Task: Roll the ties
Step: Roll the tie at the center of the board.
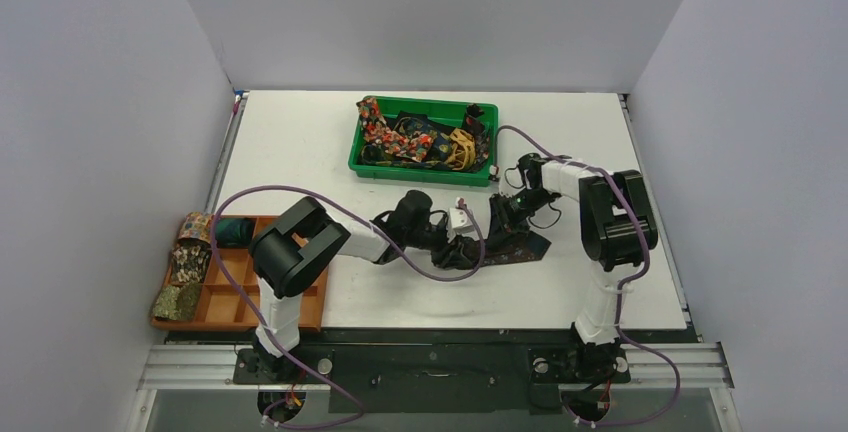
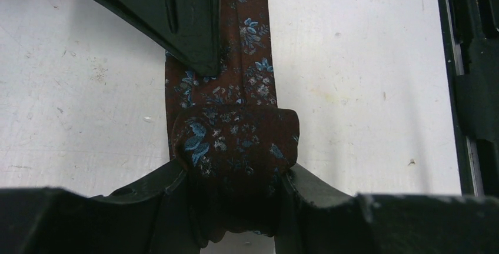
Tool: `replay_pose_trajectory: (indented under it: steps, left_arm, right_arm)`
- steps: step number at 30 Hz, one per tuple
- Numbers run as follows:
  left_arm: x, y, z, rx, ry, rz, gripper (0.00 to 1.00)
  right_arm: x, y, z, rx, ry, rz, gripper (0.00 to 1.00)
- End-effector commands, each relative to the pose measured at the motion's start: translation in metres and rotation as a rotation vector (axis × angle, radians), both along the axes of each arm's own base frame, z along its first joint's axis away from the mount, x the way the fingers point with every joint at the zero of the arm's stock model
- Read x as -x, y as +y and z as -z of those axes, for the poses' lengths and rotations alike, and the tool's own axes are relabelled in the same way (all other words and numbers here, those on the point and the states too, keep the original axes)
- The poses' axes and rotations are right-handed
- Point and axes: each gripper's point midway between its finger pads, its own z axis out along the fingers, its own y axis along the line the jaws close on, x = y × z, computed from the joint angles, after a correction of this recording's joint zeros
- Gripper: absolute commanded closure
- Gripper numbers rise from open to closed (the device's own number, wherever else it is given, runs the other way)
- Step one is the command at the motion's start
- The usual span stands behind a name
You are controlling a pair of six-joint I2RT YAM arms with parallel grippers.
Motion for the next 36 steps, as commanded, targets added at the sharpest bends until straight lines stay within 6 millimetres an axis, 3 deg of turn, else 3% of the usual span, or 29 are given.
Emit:
replay_pose_trajectory:
  steps: [1, 8, 11, 15, 17, 19, 23, 28, 30, 32, 33, 36]
  left_arm:
    - [-0.004, 0.008, 0.006, -0.123, 0.007, -0.057, 0.86]
    - [0.005, 0.024, 0.040, -0.276, -0.008, -0.079, 0.86]
    - [0.009, 0.031, 0.052, -0.328, -0.001, -0.076, 0.85]
    - [0.010, 0.035, 0.057, -0.354, 0.004, -0.078, 0.83]
    - [0.010, 0.035, 0.058, -0.361, 0.012, -0.081, 0.82]
    - [0.010, 0.035, 0.058, -0.361, 0.018, -0.085, 0.82]
    - [0.009, 0.031, 0.057, -0.355, 0.022, -0.087, 0.82]
    - [0.007, 0.029, 0.054, -0.351, 0.017, -0.084, 0.81]
    - [0.008, 0.028, 0.055, -0.354, 0.014, -0.079, 0.80]
    - [0.007, 0.028, 0.053, -0.352, 0.011, -0.073, 0.79]
    - [0.008, 0.028, 0.053, -0.352, 0.010, -0.070, 0.77]
    - [0.008, 0.025, 0.050, -0.338, -0.001, -0.045, 0.69]
  right_arm:
    - [-0.009, -0.024, 0.021, 0.152, -0.087, -0.086, 0.86]
    - [-0.024, -0.031, 0.010, 0.186, -0.148, -0.114, 0.81]
    - [-0.022, -0.011, -0.018, 0.034, -0.154, -0.091, 0.71]
    - [-0.006, 0.014, -0.058, -0.147, -0.142, -0.056, 0.52]
    - [0.004, 0.021, -0.068, -0.197, -0.123, -0.048, 0.47]
    - [0.014, 0.026, -0.072, -0.222, -0.104, -0.054, 0.44]
    - [0.024, 0.029, -0.060, -0.202, -0.072, -0.082, 0.44]
    - [0.018, 0.029, -0.033, -0.140, -0.043, -0.108, 0.51]
    - [0.012, 0.028, -0.025, -0.121, -0.037, -0.104, 0.62]
    - [0.007, 0.025, -0.019, -0.100, -0.040, -0.100, 0.81]
    - [0.005, 0.023, -0.018, -0.093, -0.042, -0.092, 0.96]
    - [0.001, 0.015, -0.012, -0.065, -0.039, -0.074, 1.00]
